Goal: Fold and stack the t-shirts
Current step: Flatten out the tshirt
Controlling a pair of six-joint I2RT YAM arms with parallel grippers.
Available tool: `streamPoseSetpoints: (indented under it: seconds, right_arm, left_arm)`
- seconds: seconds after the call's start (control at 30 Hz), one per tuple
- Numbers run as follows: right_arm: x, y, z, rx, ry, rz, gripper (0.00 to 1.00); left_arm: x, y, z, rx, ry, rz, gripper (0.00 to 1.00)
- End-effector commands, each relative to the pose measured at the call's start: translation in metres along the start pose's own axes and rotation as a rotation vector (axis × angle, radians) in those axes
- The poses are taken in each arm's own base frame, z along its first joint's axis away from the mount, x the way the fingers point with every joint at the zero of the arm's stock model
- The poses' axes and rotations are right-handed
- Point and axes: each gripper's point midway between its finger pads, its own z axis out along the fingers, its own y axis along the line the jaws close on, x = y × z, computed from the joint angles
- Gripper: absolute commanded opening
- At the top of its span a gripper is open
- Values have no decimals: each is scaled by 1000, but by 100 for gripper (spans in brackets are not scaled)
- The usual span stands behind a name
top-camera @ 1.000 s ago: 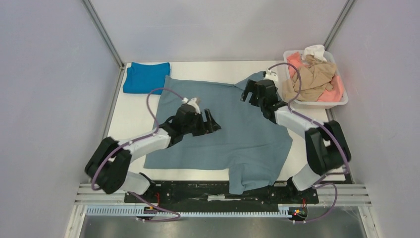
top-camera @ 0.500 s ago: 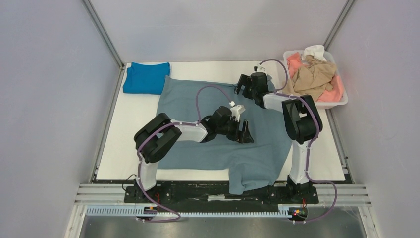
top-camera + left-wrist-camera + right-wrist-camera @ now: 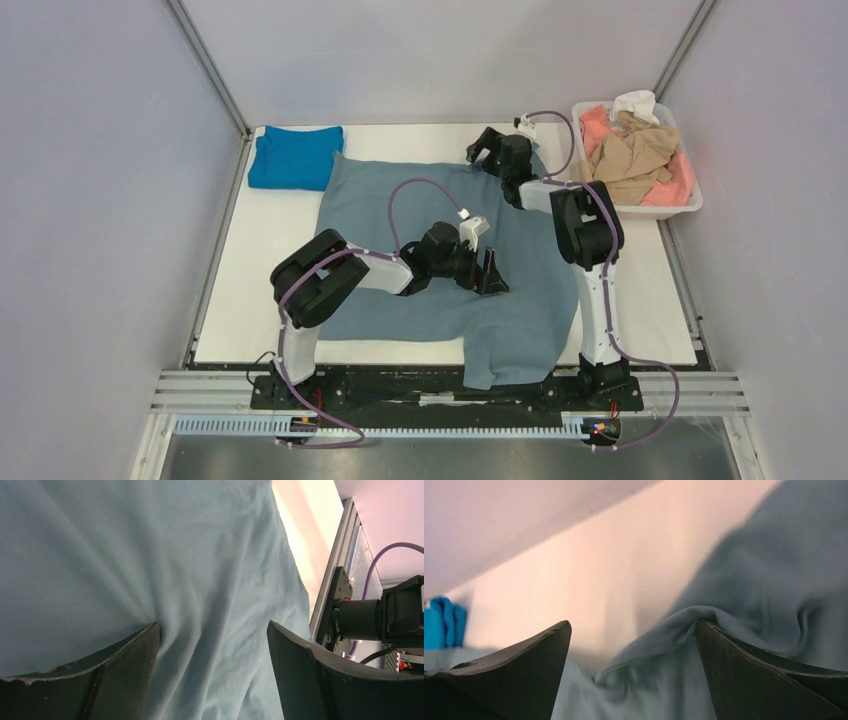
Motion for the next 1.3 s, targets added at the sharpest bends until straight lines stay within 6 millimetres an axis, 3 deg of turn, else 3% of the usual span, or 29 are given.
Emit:
streamPoseSetpoints:
  seconds: [0.0,0.13,0.27,0.37,0.5,0.6,0.7,0.83,0.93,1.07,1.27]
  right_arm:
    - [-53,17,44,-43,-223,58,98]
    - [-85,32,72,-88,-344,58,98]
    - [-106,46,72,-127,-400,31,98]
    - [-132,61,60,-126,-411,-126,98]
    - [-193,89,29,-115,-505,-395,98]
    - [-216,101,9,-104,-528,-576,98]
    - [-206,84,-10,-40,-433,-571,98]
    - [-160,43,-44,37,-252,-390,98]
    - [-122,16,-55,70,-151,-271,98]
    - [-89,6,-48,53,-66,-215,98]
    - [-71,13,-12,-13,-39,-173,98]
  left_arm:
    - [76,38,-6,-100,222,-64,86]
    - [79,41,-7,-114,232,-61,86]
    - [72,38,-4,-110,223,-58,86]
    - [58,34,-2,-114,199,-34,87]
    - [37,25,-3,-112,153,2,87]
    - [26,20,-6,-117,128,11,87]
    - [15,16,-9,-129,101,25,87]
    - [3,8,-9,-115,74,37,87]
    - [0,7,-8,-110,74,44,87]
    - [3,8,-8,-111,84,49,87]
    - [10,9,-5,-100,106,35,87]
